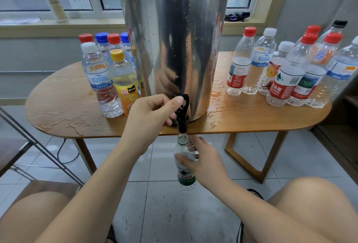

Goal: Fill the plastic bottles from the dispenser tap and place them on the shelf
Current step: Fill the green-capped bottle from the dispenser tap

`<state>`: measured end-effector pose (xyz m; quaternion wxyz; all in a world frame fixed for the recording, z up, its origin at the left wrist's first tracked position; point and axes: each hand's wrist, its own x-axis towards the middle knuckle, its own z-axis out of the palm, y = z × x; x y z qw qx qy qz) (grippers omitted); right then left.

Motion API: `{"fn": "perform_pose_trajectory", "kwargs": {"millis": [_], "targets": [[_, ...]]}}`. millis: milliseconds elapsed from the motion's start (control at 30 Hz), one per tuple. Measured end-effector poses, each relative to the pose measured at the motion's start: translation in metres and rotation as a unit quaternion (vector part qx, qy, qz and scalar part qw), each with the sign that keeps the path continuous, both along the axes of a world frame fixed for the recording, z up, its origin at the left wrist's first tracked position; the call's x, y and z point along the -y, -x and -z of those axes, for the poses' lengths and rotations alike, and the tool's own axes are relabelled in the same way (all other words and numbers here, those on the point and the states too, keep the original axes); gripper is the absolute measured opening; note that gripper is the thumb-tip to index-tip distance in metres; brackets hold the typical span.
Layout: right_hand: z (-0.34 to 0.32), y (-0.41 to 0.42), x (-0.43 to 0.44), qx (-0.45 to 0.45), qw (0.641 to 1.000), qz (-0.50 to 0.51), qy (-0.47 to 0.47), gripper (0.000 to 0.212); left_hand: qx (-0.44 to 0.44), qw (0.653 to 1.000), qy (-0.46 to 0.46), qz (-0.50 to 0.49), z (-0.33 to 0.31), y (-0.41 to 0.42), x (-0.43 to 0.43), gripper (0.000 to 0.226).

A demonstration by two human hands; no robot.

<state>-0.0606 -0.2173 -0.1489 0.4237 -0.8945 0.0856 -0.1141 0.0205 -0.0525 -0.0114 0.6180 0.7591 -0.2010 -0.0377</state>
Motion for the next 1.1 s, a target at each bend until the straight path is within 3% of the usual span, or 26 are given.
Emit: {"fn": "perform_pose_trajectory", "kwargs": {"millis": [1100], "targets": [[-0.0005,0.0011,-0.0001,0.005,1.0,-0.005,-0.007,0.055,0.007,1.0,0.002,-0.003,0.0006,-0.0001,0.0003,0.042]]}}
